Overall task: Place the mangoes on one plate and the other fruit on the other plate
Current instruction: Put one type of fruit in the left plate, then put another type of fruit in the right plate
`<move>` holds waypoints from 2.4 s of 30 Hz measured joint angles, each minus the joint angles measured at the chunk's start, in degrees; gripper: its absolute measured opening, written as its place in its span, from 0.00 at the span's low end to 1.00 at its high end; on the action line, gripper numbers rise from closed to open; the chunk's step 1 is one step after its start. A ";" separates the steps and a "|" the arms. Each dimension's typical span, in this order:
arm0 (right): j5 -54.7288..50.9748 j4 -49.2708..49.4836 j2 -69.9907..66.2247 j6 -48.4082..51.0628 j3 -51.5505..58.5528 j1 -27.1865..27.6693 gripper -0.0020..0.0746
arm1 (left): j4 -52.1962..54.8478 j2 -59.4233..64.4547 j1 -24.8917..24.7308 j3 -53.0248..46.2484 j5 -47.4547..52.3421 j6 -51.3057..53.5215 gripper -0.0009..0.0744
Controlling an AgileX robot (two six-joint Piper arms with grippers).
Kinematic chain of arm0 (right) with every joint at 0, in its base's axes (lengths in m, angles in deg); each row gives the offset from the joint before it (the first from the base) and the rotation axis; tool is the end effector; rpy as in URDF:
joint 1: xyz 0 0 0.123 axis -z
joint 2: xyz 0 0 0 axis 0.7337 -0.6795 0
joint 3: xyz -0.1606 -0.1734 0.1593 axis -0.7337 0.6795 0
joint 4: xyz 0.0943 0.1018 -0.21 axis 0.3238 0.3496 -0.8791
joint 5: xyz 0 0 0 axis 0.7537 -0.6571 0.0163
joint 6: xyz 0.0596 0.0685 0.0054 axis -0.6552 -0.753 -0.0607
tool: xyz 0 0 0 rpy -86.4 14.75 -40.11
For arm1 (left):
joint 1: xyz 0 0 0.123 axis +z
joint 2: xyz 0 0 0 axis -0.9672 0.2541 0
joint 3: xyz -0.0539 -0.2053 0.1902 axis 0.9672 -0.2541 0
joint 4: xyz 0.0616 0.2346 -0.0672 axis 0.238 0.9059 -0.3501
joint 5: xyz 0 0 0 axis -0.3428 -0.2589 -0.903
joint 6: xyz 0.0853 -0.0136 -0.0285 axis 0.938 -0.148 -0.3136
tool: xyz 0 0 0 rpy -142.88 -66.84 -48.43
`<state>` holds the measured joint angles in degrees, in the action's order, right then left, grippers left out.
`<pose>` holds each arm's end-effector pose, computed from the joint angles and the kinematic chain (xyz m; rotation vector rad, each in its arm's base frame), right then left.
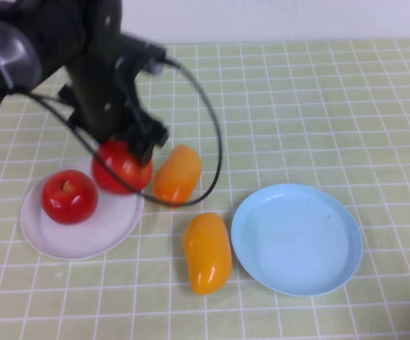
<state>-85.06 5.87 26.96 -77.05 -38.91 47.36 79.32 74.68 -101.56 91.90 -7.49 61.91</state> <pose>0.0530 0.0020 0.1740 0.0900 1.8428 0.0981 0.3649 -0.1722 0.2983 0.7779 2.7492 0.0401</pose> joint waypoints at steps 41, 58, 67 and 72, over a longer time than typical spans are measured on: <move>0.00 0.00 0.00 0.00 0.00 0.00 0.00 | 2.53 -38.71 0.53 -27.82 -4.97 -1.07 0.03; 0.00 0.00 0.00 0.00 0.00 0.00 0.00 | 1.20 -67.63 0.53 -52.07 -21.33 -4.70 0.02; 0.00 0.00 0.00 0.00 0.00 0.00 0.00 | 2.88 -77.14 0.64 -63.32 -46.07 -3.94 0.02; 0.00 0.00 0.00 0.00 0.00 0.00 0.00 | 1.36 -89.03 6.98 -76.83 -60.63 1.29 0.02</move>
<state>-85.06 5.87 26.96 -77.05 -38.91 47.36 80.68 -14.35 -94.58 15.07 -68.11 63.20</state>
